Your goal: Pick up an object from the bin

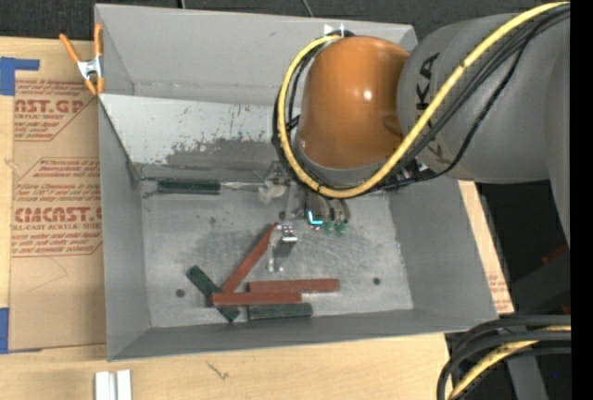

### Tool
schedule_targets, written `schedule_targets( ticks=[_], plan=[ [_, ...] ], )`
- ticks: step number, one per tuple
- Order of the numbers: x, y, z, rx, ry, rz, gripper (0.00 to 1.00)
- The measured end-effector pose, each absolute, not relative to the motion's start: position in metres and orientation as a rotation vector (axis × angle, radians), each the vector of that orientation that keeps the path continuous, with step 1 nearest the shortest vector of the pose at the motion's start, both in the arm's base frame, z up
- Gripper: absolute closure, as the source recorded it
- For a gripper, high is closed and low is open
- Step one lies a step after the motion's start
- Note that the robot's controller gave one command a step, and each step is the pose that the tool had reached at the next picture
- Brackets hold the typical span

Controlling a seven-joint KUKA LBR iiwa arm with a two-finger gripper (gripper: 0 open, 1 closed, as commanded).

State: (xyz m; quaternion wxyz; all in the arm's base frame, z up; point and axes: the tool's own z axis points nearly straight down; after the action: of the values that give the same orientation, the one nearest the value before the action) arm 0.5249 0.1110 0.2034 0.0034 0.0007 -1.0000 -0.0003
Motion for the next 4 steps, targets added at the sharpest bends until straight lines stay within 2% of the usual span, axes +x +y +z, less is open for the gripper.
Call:
schedule_targets(
  ticks=[1,2,3,4],
  plan=[
    [0.527,0.110,0.207,0.001,-3.142,-0.002,0.00],
    [0.532,0.113,0.158,0.239,-3.136,0.000,0.00],
    [0.541,0.113,0.143,0.871,-3.020,-0.001,0.00],
    [0.547,0.128,0.150,0.855,-3.025,-0.003,0.00]
  ],
)
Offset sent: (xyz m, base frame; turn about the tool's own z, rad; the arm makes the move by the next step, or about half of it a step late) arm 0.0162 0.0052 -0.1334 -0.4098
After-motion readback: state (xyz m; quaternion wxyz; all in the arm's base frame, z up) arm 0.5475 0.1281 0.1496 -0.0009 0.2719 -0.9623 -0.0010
